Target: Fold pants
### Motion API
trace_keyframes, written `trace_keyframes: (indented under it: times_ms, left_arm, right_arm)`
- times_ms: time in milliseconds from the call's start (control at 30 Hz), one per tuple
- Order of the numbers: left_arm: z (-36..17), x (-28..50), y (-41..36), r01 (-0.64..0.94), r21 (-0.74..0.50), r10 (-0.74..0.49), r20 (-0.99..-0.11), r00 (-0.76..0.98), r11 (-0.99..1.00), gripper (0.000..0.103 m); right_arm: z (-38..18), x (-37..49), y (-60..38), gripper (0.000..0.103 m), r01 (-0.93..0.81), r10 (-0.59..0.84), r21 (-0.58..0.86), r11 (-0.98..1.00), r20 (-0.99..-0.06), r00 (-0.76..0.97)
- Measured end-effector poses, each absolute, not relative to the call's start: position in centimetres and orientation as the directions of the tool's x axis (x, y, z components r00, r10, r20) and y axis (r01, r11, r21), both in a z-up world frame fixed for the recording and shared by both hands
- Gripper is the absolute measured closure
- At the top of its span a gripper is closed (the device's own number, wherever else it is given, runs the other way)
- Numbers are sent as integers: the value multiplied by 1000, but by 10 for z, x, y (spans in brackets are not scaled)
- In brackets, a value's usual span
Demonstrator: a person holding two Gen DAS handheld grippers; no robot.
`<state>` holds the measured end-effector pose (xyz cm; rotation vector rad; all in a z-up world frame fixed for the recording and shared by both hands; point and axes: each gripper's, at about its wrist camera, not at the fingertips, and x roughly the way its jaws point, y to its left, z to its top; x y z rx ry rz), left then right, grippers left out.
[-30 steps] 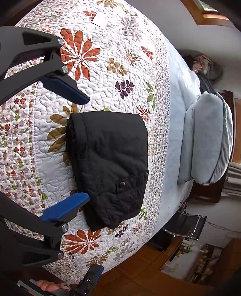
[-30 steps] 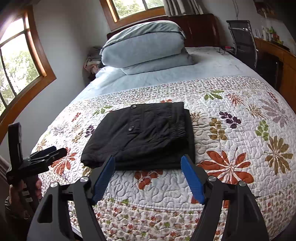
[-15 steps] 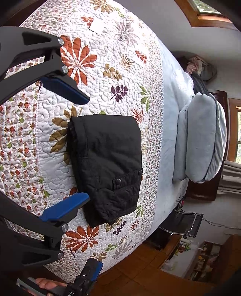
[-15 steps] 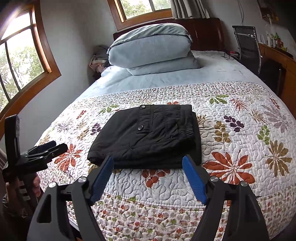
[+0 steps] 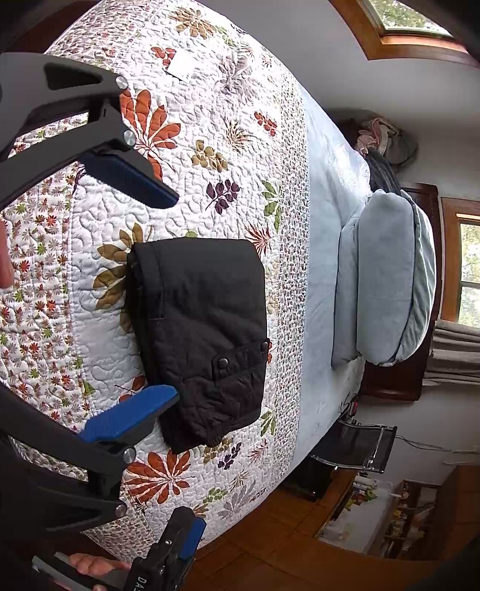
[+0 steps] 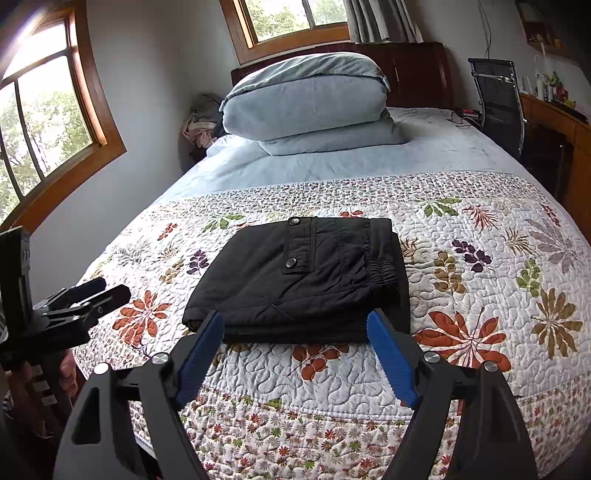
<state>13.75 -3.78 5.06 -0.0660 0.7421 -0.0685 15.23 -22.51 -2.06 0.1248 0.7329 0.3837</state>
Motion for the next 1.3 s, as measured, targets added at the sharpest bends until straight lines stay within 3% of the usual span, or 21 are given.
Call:
trace_keyframes:
  times_ms: [1300]
  left_arm:
    - [55, 136, -37, 48, -79, -89, -678, 729, 996, 7]
  right_arm:
    - [-21, 151, -226, 21, -300, 370, 221, 928, -635, 677]
